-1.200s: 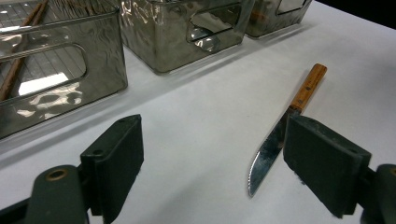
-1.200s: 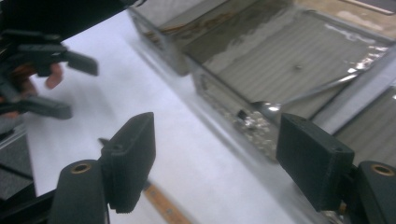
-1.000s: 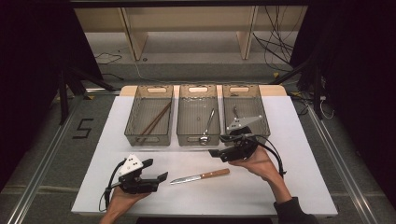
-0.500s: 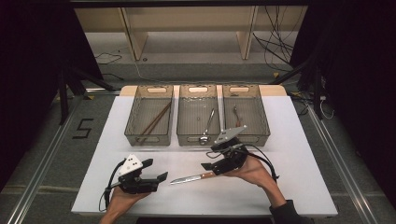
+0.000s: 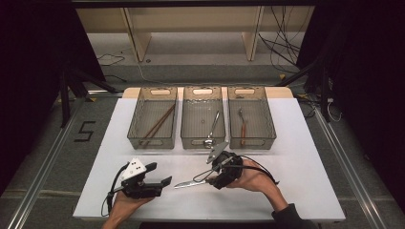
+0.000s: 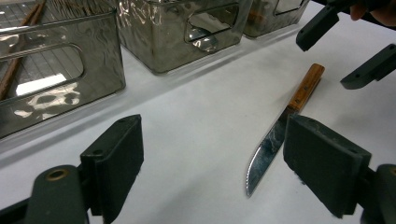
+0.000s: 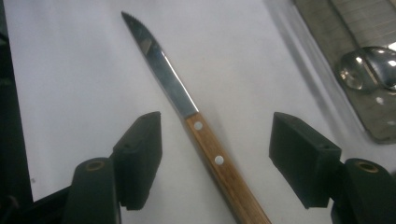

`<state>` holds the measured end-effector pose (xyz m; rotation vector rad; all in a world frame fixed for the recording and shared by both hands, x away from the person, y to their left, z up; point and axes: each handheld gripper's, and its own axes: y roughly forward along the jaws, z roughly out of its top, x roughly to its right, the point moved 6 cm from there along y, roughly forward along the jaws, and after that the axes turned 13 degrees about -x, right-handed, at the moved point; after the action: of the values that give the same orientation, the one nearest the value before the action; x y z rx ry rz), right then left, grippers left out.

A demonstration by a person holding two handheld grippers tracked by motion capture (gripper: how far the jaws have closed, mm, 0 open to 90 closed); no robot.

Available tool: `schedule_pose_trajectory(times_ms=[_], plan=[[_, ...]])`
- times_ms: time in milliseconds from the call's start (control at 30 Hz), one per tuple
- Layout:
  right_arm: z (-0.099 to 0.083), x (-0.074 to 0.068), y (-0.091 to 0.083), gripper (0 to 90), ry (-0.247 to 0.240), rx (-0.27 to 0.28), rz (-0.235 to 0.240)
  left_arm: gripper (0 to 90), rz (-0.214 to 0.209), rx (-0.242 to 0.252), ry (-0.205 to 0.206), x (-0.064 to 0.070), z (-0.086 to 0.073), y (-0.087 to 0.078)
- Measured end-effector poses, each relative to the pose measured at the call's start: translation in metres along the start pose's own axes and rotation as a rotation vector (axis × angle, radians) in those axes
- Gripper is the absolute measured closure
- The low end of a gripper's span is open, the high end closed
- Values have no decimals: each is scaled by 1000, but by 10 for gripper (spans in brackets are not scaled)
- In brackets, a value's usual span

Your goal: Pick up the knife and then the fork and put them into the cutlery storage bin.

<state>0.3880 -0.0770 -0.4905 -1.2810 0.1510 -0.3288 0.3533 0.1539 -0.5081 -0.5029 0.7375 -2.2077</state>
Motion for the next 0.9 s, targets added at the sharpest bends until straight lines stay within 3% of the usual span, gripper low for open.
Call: schedule_pose_trajectory(times_ms=[300, 900], plan=[[1, 1, 14, 457, -67, -93, 18, 200, -3, -3, 2, 0, 0, 0], [0, 7, 33, 602, -123, -199, 39, 200, -2, -6, 7, 0, 0, 0]])
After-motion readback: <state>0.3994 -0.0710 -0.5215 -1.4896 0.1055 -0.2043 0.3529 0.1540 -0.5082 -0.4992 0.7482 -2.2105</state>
